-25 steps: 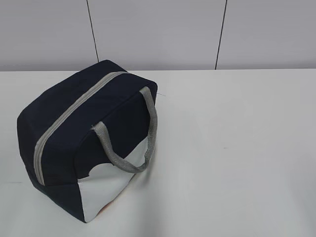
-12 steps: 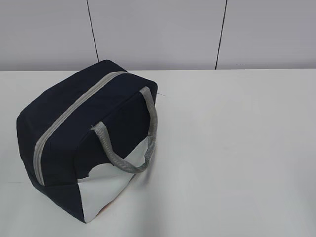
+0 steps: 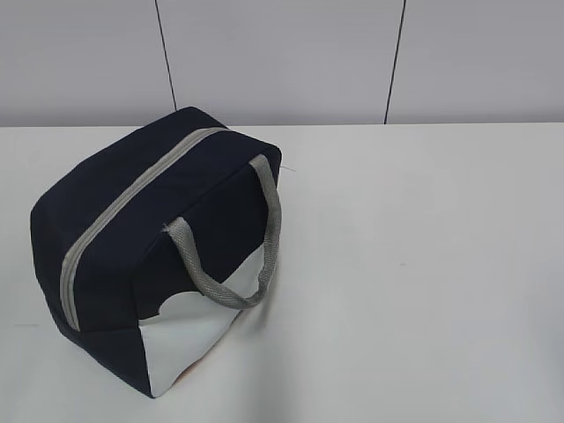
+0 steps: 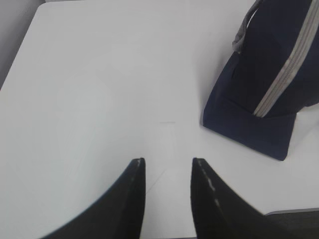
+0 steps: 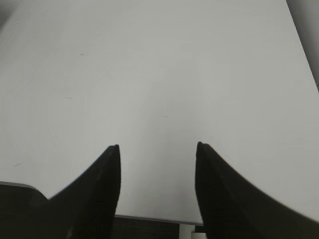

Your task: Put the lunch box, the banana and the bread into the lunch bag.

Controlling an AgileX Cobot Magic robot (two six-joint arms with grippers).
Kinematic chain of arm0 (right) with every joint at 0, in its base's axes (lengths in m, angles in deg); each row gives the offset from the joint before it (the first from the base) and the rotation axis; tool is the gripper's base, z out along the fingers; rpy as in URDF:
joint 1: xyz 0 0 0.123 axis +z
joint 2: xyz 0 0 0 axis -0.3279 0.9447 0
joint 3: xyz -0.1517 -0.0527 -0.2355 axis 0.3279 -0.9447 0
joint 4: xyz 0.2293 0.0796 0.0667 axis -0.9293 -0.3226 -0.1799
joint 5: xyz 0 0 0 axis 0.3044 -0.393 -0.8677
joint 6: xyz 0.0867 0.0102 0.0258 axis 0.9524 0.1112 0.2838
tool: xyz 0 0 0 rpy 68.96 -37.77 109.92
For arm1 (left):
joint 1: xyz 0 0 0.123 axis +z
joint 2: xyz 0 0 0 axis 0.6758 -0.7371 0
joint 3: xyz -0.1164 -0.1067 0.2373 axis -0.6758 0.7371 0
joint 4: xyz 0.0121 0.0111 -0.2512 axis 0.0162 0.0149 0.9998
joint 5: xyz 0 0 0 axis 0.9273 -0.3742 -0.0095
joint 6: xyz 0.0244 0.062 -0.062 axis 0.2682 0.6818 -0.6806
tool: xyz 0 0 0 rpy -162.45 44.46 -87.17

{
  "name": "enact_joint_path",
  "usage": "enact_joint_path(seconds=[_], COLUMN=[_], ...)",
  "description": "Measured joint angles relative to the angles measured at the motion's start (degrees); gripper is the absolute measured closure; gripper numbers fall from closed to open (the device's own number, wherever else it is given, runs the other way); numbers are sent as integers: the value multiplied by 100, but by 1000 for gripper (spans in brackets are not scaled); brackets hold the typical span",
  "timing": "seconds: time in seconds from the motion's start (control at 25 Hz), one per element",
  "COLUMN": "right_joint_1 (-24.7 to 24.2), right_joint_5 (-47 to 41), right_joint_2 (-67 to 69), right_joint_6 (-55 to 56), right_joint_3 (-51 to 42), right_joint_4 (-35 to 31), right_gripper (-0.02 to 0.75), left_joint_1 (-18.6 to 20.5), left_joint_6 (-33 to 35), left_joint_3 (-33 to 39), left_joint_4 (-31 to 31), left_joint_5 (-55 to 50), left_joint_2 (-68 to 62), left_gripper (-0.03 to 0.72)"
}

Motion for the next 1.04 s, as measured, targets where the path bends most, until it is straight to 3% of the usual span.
enact_joint_path(seconds=[1.04], right_joint_1=[-11], right_joint_5=[9], right_joint_2=[0], right_joint_6=[12], right_joint_3=[0], right_joint_4=[0], right_gripper=[358], left_joint_1=[0], left_joint_6=[0], left_joint_3=[0], left_joint_4=[0], left_joint_5=[0], left_joint_2=[0], left_gripper=[452])
